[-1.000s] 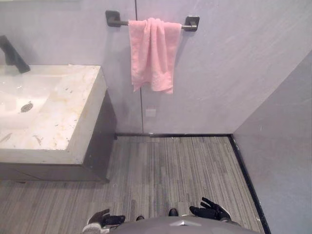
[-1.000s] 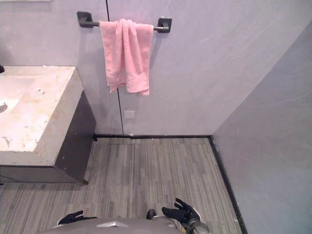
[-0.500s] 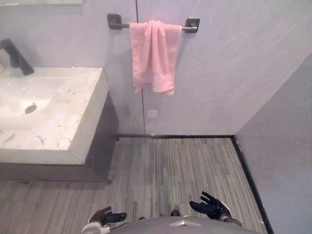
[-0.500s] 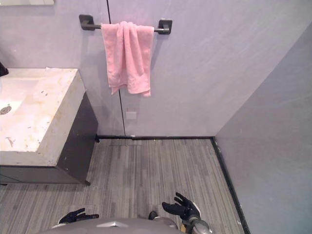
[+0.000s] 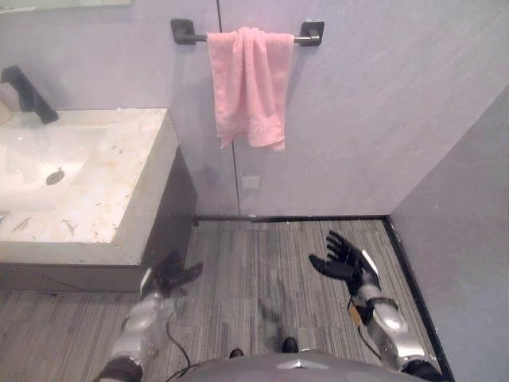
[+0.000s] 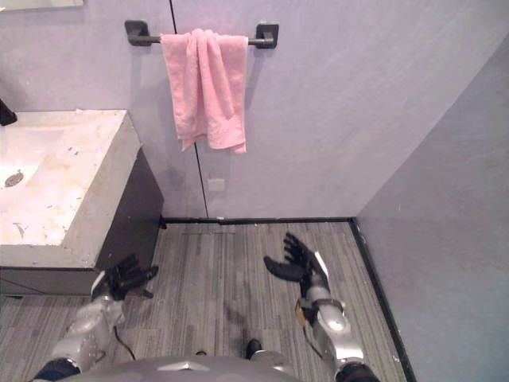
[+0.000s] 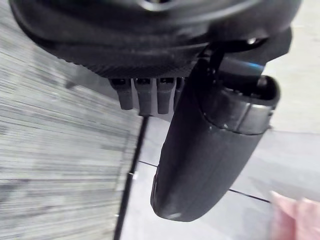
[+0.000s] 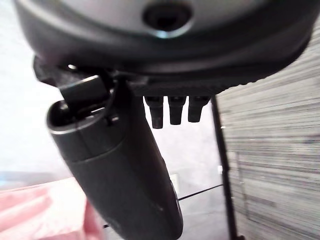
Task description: Organize the bathroom.
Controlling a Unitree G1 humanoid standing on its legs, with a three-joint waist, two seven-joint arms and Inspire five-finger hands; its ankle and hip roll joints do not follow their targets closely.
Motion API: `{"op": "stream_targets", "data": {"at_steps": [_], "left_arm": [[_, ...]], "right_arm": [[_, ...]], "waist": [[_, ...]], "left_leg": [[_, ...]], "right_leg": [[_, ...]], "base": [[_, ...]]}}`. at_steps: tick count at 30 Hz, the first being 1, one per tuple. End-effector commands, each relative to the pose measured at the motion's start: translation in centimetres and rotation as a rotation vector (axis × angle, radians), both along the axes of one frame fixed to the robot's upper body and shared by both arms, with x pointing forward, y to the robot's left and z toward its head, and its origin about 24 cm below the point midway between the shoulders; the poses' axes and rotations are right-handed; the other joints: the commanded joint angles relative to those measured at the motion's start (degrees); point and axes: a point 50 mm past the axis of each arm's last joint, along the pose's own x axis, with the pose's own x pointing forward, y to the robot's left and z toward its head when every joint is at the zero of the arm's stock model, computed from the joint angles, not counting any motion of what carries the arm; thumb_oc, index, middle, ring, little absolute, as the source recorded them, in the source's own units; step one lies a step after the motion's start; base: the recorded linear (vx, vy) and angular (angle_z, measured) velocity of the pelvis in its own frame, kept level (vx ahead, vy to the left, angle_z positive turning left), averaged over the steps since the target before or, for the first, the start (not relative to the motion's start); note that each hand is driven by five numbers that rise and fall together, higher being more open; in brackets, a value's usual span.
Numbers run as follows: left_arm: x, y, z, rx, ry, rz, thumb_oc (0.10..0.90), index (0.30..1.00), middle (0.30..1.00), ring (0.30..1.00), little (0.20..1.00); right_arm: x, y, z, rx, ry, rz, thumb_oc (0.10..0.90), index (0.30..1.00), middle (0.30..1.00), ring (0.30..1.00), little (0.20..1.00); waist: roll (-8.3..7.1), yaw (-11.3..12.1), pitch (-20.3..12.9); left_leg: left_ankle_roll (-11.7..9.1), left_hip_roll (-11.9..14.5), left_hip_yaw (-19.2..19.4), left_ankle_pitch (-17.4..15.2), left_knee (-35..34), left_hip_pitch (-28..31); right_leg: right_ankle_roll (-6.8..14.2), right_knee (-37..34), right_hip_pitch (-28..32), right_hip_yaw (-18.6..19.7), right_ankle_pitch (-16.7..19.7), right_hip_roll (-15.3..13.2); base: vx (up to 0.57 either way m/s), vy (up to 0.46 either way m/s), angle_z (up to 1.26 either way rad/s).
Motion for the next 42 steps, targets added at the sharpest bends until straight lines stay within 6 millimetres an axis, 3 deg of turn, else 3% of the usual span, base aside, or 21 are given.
{"op": "stream_targets", "data": {"at_steps": [1, 3, 5, 8, 10, 12, 16, 18, 22, 25, 26, 27, 30, 32, 33, 37, 40, 42], "left_arm": [[5.4, 0.9, 6.4, 0.071, -0.322, 0.032, 0.800, 0.900, 0.900, 0.900, 0.900], [7.4, 0.0, 9.9, 0.085, -0.484, 0.045, 0.800, 0.900, 0.900, 0.900, 0.900], [8.5, -1.3, 12.4, 0.110, -0.601, 0.062, 0.800, 0.900, 0.900, 0.900, 0.900], [9.0, -2.8, 14.8, 0.160, -0.722, 0.069, 0.800, 0.900, 0.900, 0.900, 0.900], [9.0, -3.9, 16.5, 0.201, -0.810, 0.092, 0.800, 0.900, 0.900, 0.900, 0.900], [8.6, -4.5, 17.4, 0.220, -0.859, 0.130, 0.800, 0.900, 0.900, 0.900, 0.900], [8.3, -5.7, 19.0, 0.265, -0.953, 0.156, 0.800, 0.900, 0.900, 0.900, 0.900], [8.3, -6.2, 19.3, 0.275, -0.973, 0.154, 0.800, 0.900, 0.900, 0.900, 0.900], [8.5, -6.6, 20.0, 0.303, -1.011, 0.147, 0.800, 0.900, 0.900, 0.900, 0.900], [8.5, -6.7, 20.3, 0.309, -1.017, 0.152, 0.800, 0.900, 0.900, 0.900, 0.900], [8.6, -6.8, 20.4, 0.316, -1.019, 0.152, 0.800, 0.900, 0.900, 0.900, 0.900], [8.6, -6.9, 20.3, 0.313, -1.012, 0.146, 0.800, 0.900, 0.900, 0.900, 0.900], [8.8, -7.1, 20.1, 0.295, -1.003, 0.090, 0.800, 0.900, 0.900, 0.900, 0.900], [8.8, -7.7, 20.2, 0.334, -1.005, 0.032, 0.800, 0.900, 0.900, 0.900, 0.900], [8.8, -7.7, 20.1, 0.338, -0.997, 0.022, 0.800, 0.900, 0.900, 0.900, 0.900], [8.8, -7.5, 19.8, 0.317, -0.964, 0.036, 0.800, 0.900, 0.900, 0.900, 0.900], [8.5, -7.3, 19.9, 0.294, -0.965, 0.036, 0.800, 0.900, 0.900, 0.900, 0.900], [8.3, -7.4, 19.9, 0.289, -0.970, 0.026, 0.800, 0.900, 0.900, 0.900, 0.900]], "right_arm": [[4.8, 0.6, 7.7, -0.099, -0.424, 0.077, 0.800, 0.900, 0.900, 0.900, 0.900], [5.9, 1.1, 10.9, -0.132, -0.581, 0.094, 0.800, 0.900, 0.900, 0.900, 0.900], [6.4, 1.2, 12.8, -0.148, -0.691, 0.068, 0.800, 0.900, 0.900, 0.900, 0.900], [6.8, 1.4, 14.6, -0.168, -0.782, 0.031, 0.800, 0.900, 0.900, 0.900, 0.900], [7.0, 2.0, 16.3, -0.182, -0.879, -0.004, 0.800, 0.900, 0.900, 0.900, 0.900], [7.0, 2.8, 17.2, -0.193, -0.937, -0.025, 0.800, 0.900, 0.900, 0.900, 0.900], [6.6, 3.8, 18.6, -0.200, -1.021, -0.034, 0.800, 0.900, 0.900, 0.900, 0.900], [6.5, 3.8, 19.2, -0.199, -1.056, -0.034, 0.800, 0.900, 0.900, 0.900, 0.900], [7.2, 4.2, 20.6, -0.211, -1.104, -0.039, 0.800, 0.900, 0.900, 0.900, 0.900], [7.4, 4.0, 21.1, -0.203, -1.109, -0.055, 0.800, 0.900, 0.900, 0.900, 0.900], [7.6, 4.1, 21.3, -0.196, -1.109, -0.071, 0.800, 0.900, 0.900, 0.900, 0.900], [7.7, 4.1, 21.3, -0.192, -1.106, -0.080, 0.800, 0.900, 0.900, 0.900, 0.900], [7.7, 4.3, 21.3, -0.190, -1.108, -0.117, 0.800, 0.900, 0.900, 0.900, 0.900], [7.5, 4.4, 21.3, -0.181, -1.107, -0.184, 0.800, 0.900, 0.900, 0.900, 0.900], [7.4, 4.3, 21.3, -0.173, -1.111, -0.211, 0.800, 0.900, 0.900, 0.900, 0.900], [7.0, 5.1, 21.1, -0.165, -1.130, -0.226, 0.800, 0.900, 0.900, 0.900, 0.900], [6.8, 5.9, 21.8, -0.147, -1.158, -0.155, 0.800, 0.900, 0.900, 0.900, 0.900], [6.7, 5.8, 22.1, -0.135, -1.165, -0.138, 0.800, 0.900, 0.900, 0.900, 0.900]], "waist": [[-0.20, -0.3, 0.5], [-1.98, 0.4, 1.8], [-2.93, 0.8, 3.4], [-3.38, 0.9, 4.3], [-2.90, 1.3, 4.8], [-1.91, 1.8, 4.9], [-0.37, 1.9, 4.8], [-0.26, 2.0, 4.8], [0.21, 2.2, 4.0], [0.47, 2.3, 3.2], [0.41, 2.3, 2.1], [0.33, 2.2, 1.8], [0.43, 2.4, 0.6], [1.34, 2.1, -0.3], [1.48, 2.0, -0.4], [1.61, 2.2, -0.8], [1.63, 2.3, -0.4], [1.16, 1.8, -0.2]], "left_leg": [[-2.2, 2.4, 4.2, -2.3, 7.5, -3.5], [-2.5, 2.2, 4.7, -3.0, 19.7, -9.5], [-3.0, 3.0, 4.9, -1.2, 29.0, -14.4], [-2.7, 3.7, 5.9, -1.1, 31.9, -16.0], [-2.5, 2.5, 6.6, 0.0, 27.7, -16.7], [-3.4, 2.2, 7.3, 4.1, 19.7, -16.3], [-6.4, 4.8, 8.7, 14.7, 6.3, -17.8], [-7.2, 5.8, 8.8, 16.0, 5.2, -18.1], [-7.3, 5.9, 9.6, 16.2, 5.2, -16.7], [-6.3, 5.5, 10.2, 14.0, 4.9, -15.5], [-4.5, 4.4, 11.0, 9.9, 3.1, -13.4], [-3.8, 4.0, 11.4, 8.6, 2.4, -12.4], [-2.1, 3.3, 12.4, 6.9, 0.5, -10.2], [-0.9, 3.7, 12.4, 5.7, -0.2, -8.6], [-0.6, 3.6, 12.0, 5.4, -0.2, -8.3], [-0.5, 2.4, 10.6, 4.4, -0.2, -7.2], [-2.1, 2.5, 11.4, 3.6, -0.2, -4.8], [-2.3, 2.1, 11.6, 2.5, -0.2, -4.1]], "right_leg": [[0.9, 3.0, 0.8, -2.0, -6.0, 1.0], [-0.3, 3.9, 0.8, -1.6, -6.1, 0.2], [-1.3, 4.7, 1.0, -1.5, -6.2, 0.2], [-1.7, 5.0, 1.5, -1.5, -6.5, 0.5], [-1.4, 4.9, 2.3, -0.7, -7.0, 1.8], [-1.2, 3.9, 3.8, 0.1, -7.1, 3.4], [-0.9, 2.2, 6.4, 0.4, -7.2, 5.4], [-1.1, 3.4, 6.8, -0.4, -8.2, 5.5], [-1.0, 6.2, 7.4, -0.8, -10.1, 5.4], [-0.6, 9.2, 7.7, -0.8, -12.4, 5.2], [0.5, 12.3, 7.7, -0.3, -13.6, 4.7], [1.2, 13.7, 7.4, -0.4, -13.3, 4.3], [3.9, 20.5, 5.7, -2.1, -11.5, 2.3], [6.9, 31.4, 1.3, -3.0, -8.7, -0.2], [7.4, 33.3, 0.0, -2.7, -8.2, -0.8], [7.2, 27.9, -0.8, -5.6, -7.7, -3.7], [5.9, 11.9, -0.8, -10.2, -6.6, -5.1], [6.2, 6.3, -1.8, -9.7, -3.5, -4.8]], "base": [[0.00, -0.124, -0.01], [-0.02, -0.183, 0.03], [-0.01, -0.159, 0.02], [0.06, -0.071, 0.01], [0.18, -0.004, 0.10], [0.25, 0.047, 0.03], [0.26, 0.046, -0.08], [0.30, 0.052, -0.12], [0.25, 0.079, -0.17], [0.28, 0.120, -0.21], [0.25, 0.131, -0.13], [0.27, 0.147, -0.07], [0.20, 0.103, 0.04], [0.21, 0.104, -0.07], [0.20, 0.083, -0.12], [0.11, -0.005, 0.01], [0.05, -0.106, 0.01], [0.03, -0.107, -0.03]]}}
